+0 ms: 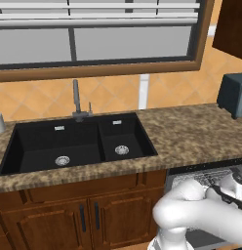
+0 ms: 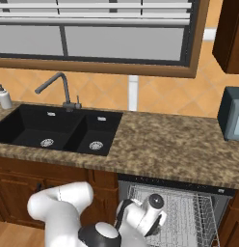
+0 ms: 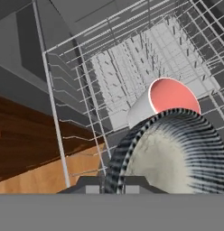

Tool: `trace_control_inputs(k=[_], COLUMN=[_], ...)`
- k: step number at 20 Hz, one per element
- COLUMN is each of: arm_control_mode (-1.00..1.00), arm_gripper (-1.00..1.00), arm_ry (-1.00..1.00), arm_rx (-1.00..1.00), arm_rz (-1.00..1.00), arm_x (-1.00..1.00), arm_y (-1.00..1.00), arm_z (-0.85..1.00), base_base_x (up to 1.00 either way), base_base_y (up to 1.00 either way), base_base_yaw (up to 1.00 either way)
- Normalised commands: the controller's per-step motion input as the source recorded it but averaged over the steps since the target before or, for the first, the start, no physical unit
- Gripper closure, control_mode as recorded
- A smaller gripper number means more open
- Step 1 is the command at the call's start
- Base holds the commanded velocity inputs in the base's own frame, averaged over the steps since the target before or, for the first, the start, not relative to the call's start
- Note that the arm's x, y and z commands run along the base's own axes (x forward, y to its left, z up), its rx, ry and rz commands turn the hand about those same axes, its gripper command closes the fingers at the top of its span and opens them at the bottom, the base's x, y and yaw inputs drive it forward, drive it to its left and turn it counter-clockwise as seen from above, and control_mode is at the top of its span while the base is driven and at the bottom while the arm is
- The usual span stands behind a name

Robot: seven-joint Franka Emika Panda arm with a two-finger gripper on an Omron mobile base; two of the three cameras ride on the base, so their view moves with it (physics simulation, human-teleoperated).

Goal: Pick up the cup and bowl from the counter, place them in the dishwasher, and close the dishwasher door.

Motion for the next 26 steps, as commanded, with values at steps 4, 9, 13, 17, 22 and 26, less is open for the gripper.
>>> trace_control_inputs(k=[4, 9, 13, 17, 22, 26], arm_control_mode=[-1.00, -1.00, -1.00, -1.00, -1.00, -1.00], arm_gripper=[-1.00, -1.00, -1.00, -1.00, -1.00, -1.00], arm_ry=[0.00, 0.00, 0.04, 0.02, 0.00, 0.00], arm_rx=[0.00, 0.00, 0.00, 0.00, -0.05, -0.09], arm_rz=[0.00, 0.00, -0.01, -0.02, 0.00, 0.00], arm_x=[0.02, 0.00, 0.00, 0.03, 0.06, 0.04], arm_y=[0.00, 0.00, -0.03, -0.13, -0.25, -0.18], arm_z=[-0.02, 0.00, -0.03, -0.42, -0.91, -0.82], base_base_x=[0.00, 0.00, 0.00, 0.00, 0.00, 0.00], base_base_y=[0.00, 0.00, 0.00, 0.00, 0.00, 0.00], base_base_yaw=[0.00, 0.00, 0.00, 0.00, 0.00, 0.00])
